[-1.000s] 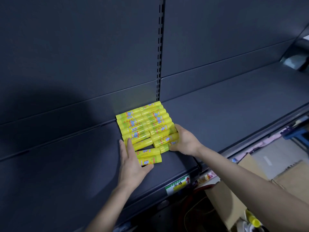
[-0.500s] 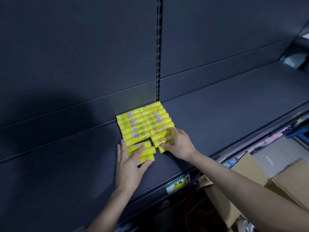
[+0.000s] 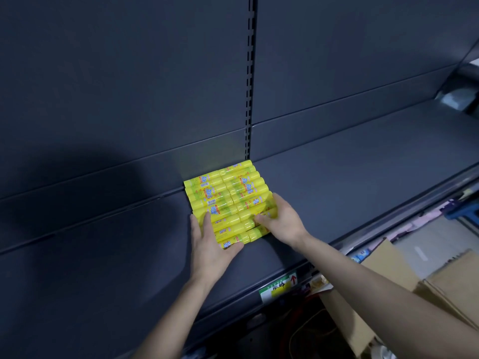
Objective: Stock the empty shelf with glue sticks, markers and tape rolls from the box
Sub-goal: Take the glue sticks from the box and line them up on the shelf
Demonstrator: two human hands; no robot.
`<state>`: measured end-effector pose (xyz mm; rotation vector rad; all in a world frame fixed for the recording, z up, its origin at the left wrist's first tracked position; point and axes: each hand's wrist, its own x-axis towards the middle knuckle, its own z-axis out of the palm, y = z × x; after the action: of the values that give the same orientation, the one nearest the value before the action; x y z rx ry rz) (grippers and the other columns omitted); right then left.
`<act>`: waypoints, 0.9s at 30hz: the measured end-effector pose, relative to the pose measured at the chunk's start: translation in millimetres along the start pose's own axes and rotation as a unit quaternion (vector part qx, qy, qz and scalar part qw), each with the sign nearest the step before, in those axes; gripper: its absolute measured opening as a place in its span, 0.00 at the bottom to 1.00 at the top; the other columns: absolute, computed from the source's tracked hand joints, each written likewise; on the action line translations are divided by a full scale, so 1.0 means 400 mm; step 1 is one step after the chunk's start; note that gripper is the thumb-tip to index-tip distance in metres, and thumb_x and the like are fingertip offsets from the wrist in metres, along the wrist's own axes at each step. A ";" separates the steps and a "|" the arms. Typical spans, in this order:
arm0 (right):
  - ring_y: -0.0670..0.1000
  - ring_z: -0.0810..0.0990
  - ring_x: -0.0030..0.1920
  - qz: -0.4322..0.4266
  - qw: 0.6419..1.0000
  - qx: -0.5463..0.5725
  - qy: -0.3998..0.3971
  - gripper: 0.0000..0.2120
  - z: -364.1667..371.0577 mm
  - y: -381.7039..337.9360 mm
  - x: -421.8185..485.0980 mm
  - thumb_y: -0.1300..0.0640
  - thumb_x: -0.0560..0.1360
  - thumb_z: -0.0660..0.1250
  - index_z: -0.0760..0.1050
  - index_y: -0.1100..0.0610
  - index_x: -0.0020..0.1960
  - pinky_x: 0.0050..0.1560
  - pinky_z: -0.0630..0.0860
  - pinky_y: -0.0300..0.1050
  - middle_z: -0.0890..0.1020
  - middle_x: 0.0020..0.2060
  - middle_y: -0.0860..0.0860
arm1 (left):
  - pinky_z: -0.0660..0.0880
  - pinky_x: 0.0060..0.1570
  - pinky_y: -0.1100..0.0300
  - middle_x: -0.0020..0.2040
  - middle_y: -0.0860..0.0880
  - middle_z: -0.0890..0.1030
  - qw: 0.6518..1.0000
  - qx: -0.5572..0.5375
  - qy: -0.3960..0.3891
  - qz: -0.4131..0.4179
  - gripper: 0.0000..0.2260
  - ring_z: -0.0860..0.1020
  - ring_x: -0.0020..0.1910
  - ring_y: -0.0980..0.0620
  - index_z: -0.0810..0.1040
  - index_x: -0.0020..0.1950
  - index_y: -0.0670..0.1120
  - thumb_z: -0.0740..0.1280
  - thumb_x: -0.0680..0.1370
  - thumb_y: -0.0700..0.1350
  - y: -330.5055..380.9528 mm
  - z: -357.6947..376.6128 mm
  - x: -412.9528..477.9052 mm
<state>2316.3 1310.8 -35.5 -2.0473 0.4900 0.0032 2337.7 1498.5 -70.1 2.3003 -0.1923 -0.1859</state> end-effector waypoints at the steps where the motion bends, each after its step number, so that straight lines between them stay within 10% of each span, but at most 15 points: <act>1: 0.50 0.82 0.44 0.009 1.000 0.012 -0.002 0.16 0.000 0.000 0.002 0.52 0.67 0.71 0.73 0.45 0.53 0.52 0.79 0.54 0.83 0.43 0.46 | 0.54 0.74 0.57 0.78 0.44 0.42 1.000 -0.002 0.001 -0.003 0.49 0.49 0.78 0.47 0.51 0.78 0.48 0.77 0.66 0.54 0.001 0.002 0.001; 9: 0.52 0.80 0.48 0.029 0.998 0.047 -0.011 0.13 -0.022 -0.020 -0.010 0.62 0.73 0.68 0.73 0.50 0.54 0.53 0.77 0.49 0.81 0.44 0.46 | 0.51 0.75 0.53 0.78 0.41 0.42 1.000 0.007 -0.002 -0.012 0.49 0.45 0.78 0.45 0.51 0.78 0.47 0.77 0.66 0.55 0.010 0.004 0.001; 15: 0.55 0.66 0.71 -0.013 0.990 -0.129 0.047 0.28 -0.084 -0.041 -0.060 0.58 0.76 0.66 0.62 0.60 0.73 0.66 0.62 0.42 0.69 0.70 0.56 | 0.52 0.73 0.45 0.77 0.40 0.53 0.976 0.128 0.056 0.169 0.36 0.48 0.77 0.42 0.68 0.71 0.43 0.75 0.68 0.56 0.050 -0.022 -0.022; 21: 0.51 0.80 0.55 -0.013 0.987 -0.147 0.065 0.14 -0.186 -0.009 -0.207 0.59 0.75 0.66 0.78 0.59 0.60 0.54 0.70 0.38 0.83 0.55 0.52 | 0.55 0.65 0.73 0.73 0.54 0.66 0.951 0.044 -0.065 0.300 0.25 0.63 0.70 0.58 0.74 0.67 0.48 0.69 0.72 0.55 0.178 -0.014 -0.082; 27: 0.47 0.81 0.48 0.015 0.981 -0.156 0.118 0.09 -0.311 0.078 -0.407 0.59 0.76 0.66 0.80 0.56 0.55 0.48 0.73 0.36 0.83 0.47 0.48 | 0.62 0.59 0.77 0.60 0.54 0.78 0.891 0.042 -0.204 0.404 0.21 0.73 0.59 0.59 0.78 0.62 0.47 0.65 0.72 0.56 0.302 0.065 -0.163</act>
<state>2131.3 1248.7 34.7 -2.3619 0.7037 -0.1549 2259.5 1412.1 6.8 2.0406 -1.3582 -0.2242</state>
